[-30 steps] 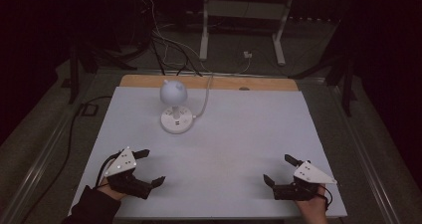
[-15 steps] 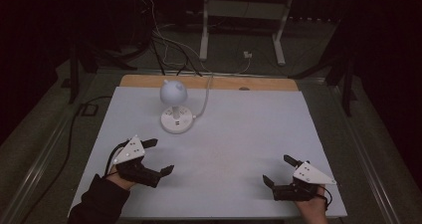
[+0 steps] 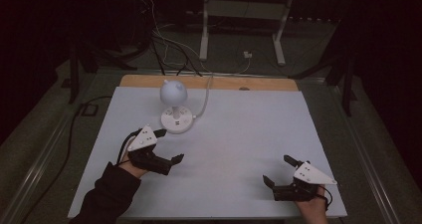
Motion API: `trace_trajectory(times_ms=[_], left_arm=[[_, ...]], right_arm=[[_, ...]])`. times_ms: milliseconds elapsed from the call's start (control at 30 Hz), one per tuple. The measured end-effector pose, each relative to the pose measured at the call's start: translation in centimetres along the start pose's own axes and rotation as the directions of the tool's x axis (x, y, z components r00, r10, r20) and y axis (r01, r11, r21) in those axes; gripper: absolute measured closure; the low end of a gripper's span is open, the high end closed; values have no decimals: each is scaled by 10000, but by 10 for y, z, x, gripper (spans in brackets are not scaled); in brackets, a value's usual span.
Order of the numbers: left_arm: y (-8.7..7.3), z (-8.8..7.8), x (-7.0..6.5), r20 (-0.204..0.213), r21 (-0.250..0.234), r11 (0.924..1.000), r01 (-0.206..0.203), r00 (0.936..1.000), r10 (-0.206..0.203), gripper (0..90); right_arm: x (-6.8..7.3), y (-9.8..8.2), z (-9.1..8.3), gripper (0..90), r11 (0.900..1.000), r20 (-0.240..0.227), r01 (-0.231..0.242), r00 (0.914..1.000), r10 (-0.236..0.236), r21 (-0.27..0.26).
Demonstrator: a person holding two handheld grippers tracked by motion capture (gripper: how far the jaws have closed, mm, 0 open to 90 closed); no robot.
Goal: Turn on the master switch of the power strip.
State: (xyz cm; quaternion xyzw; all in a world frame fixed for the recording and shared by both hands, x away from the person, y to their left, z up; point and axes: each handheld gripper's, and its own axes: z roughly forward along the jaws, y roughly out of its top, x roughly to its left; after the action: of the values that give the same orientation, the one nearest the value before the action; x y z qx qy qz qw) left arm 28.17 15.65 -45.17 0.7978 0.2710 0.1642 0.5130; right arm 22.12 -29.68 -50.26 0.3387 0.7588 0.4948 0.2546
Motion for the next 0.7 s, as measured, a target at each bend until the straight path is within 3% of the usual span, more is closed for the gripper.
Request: trace_trajectory(times_ms=[33, 200, 367, 433, 700], left_arm=[[2, 2, 0, -184, -1, 10000, -20, 9998, 20, 0], [6, 7, 3, -329, -16, 10000, 78, 9994, -78, 0], [11, 14, 4, -278, -1, 9999, 142, 9995, -142, 0], [12, 17, 5, -41, 82, 9998, 202, 9998, -202, 0], [15, 30, 5, -75, 265, 9996, 120, 9999, -118, 0]], right_arm=[[0, 0, 0, 0, 10000, -4, -6, 10000, 6, -6], [0, 0, 0, 0, 10000, -76, -58, 10000, 57, -21], [1, 0, 0, 0, 10000, -89, -63, 9999, 62, -32], [0, 0, 0, 0, 10000, -98, -81, 9999, 80, -43], [1, 0, 0, 0, 9999, -98, -98, 9999, 97, -63]])
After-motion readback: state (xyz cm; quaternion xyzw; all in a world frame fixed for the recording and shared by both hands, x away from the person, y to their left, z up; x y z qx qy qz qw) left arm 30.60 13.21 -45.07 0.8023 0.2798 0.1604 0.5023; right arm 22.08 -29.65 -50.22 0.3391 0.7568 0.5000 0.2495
